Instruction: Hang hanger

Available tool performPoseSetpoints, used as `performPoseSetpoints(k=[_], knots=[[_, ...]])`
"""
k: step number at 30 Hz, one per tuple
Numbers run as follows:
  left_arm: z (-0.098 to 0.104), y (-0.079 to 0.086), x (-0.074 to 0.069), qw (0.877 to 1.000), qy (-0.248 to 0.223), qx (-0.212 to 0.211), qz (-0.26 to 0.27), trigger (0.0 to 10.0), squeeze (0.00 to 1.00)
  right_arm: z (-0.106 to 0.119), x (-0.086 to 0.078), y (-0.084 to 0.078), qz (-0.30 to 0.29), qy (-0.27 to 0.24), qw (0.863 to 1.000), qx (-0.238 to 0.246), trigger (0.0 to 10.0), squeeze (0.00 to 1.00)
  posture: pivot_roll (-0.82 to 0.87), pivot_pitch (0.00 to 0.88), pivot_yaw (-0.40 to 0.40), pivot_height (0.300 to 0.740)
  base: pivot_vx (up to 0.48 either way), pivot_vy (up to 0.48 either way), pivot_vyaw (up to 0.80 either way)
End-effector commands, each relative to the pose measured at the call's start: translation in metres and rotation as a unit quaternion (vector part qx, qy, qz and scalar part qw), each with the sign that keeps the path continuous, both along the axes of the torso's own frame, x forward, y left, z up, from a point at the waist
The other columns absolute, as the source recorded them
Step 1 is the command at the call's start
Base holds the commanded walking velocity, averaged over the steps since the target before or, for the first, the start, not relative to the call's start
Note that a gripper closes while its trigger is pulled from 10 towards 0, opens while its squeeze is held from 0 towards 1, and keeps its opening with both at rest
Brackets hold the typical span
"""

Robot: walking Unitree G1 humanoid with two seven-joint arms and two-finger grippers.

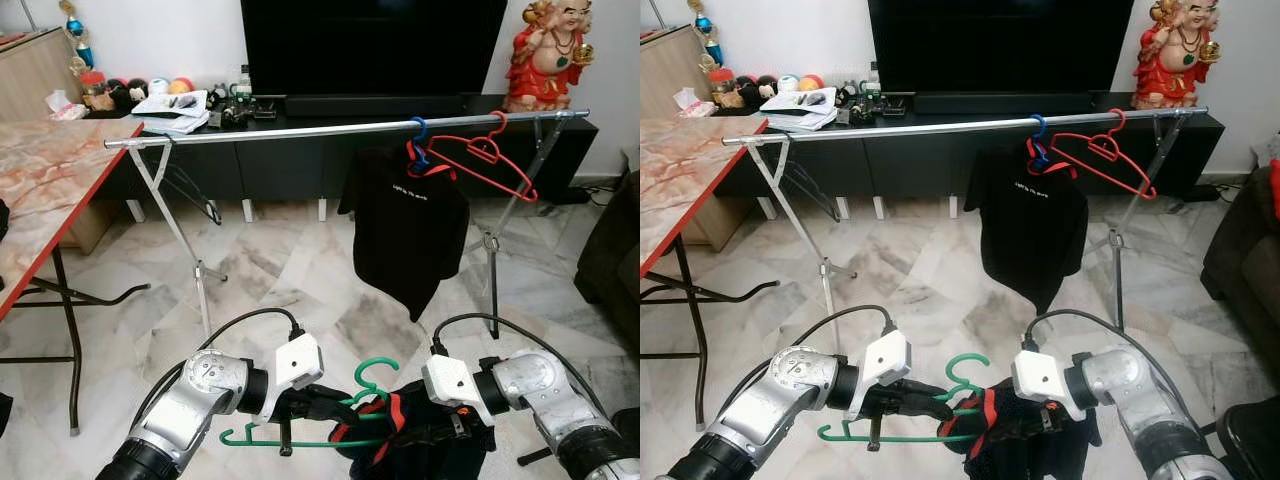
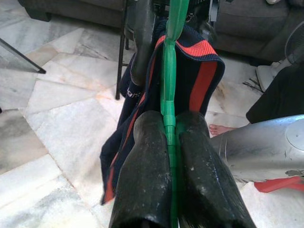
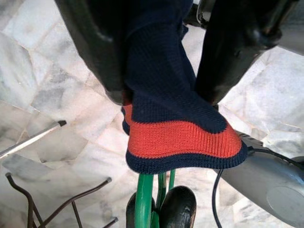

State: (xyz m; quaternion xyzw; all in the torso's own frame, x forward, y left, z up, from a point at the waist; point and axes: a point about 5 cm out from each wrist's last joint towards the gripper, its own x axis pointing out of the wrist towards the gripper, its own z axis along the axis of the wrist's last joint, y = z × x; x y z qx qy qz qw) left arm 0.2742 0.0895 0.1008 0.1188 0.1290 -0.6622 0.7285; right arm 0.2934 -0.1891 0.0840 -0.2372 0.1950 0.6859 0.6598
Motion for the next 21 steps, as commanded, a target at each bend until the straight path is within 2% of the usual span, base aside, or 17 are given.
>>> performPoseSetpoints(k=[1,18,21], knots=[[0.0179,-0.0048,0.0048,0.999,-0.042,-0.021,-0.011,10.0,0.00,-0.0003,-0.0006,0.0047,0.013,0.011,1.000,0.009,0.0,0.00,-0.04,0.013,-0.011,0.740,0.000,0.000,0.00],[0.0238,-0.0077,0.0096,0.997,-0.068,-0.026,-0.003,10.0,0.00,-0.0045,-0.0033,0.0078,0.018,0.028,0.999,0.010,0.0,0.00,-0.03,0.013,-0.011,0.740,0.000,0.000,0.00],[0.0255,-0.0076,0.0140,0.996,-0.082,-0.027,0.010,10.0,0.00,-0.0047,-0.0030,0.0076,0.017,0.028,0.999,0.006,0.0,0.00,-0.03,0.020,-0.012,0.740,0.000,0.000,0.00]])
